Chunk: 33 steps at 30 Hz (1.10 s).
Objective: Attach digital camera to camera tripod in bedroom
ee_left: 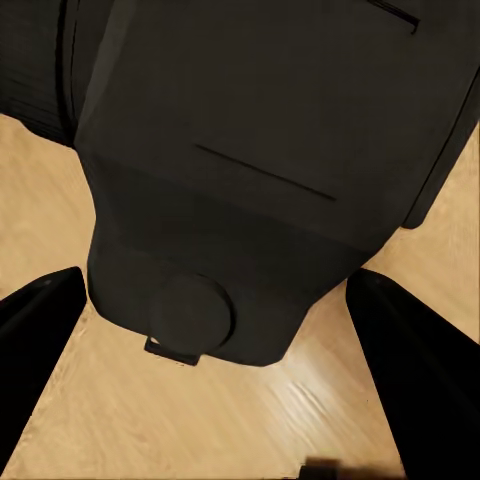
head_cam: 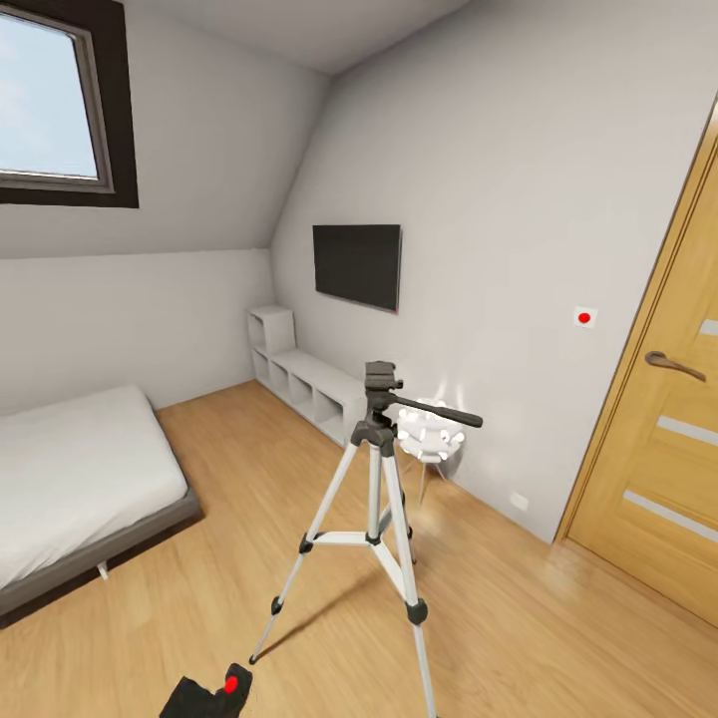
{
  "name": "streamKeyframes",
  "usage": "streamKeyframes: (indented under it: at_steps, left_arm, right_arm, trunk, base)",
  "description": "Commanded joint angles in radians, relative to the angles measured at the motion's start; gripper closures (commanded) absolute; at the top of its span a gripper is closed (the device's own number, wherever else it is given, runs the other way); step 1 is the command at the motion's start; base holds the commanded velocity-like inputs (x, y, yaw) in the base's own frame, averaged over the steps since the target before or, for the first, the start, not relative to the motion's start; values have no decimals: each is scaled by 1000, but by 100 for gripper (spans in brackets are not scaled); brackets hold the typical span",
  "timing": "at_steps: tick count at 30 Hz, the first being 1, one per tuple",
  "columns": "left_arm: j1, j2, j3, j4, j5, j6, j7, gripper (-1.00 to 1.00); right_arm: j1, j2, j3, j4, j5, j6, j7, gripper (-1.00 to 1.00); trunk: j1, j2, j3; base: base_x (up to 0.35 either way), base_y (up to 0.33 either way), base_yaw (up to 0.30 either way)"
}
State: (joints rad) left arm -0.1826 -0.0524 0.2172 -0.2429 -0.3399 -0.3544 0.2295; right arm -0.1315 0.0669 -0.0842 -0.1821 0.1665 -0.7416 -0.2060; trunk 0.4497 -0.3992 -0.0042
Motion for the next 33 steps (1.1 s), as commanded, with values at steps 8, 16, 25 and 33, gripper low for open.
streamKeyframes:
  at_steps: [8,16,25,33]
  left_arm:
    - [0,-7,2,-356,-9,311,-1,100]
    - [-10,-2,3,-643,8,712,-177,100]
    - [-138,2,3,-918,76,1077,-212,100]
    - [-297,11,2,-980,133,1216,-213,100]
  right_arm:
    - [0,-1,-9,1,10,-2,-3,-100]
    - [0,0,-10,0,10,-2,-3,-100]
    - [0,2,-10,0,10,-2,-3,-100]
    - [0,3,-11,-1,10,-2,-3,-100]
  trunk:
    - [0,-1,-1]
    - [0,-1,-1]
    - [0,-1,-1]
    - [0,-1,-1]
  base:
    - [0,0,0]
    - [0,0,0]
    - [0,0,0]
    - [0,0,0]
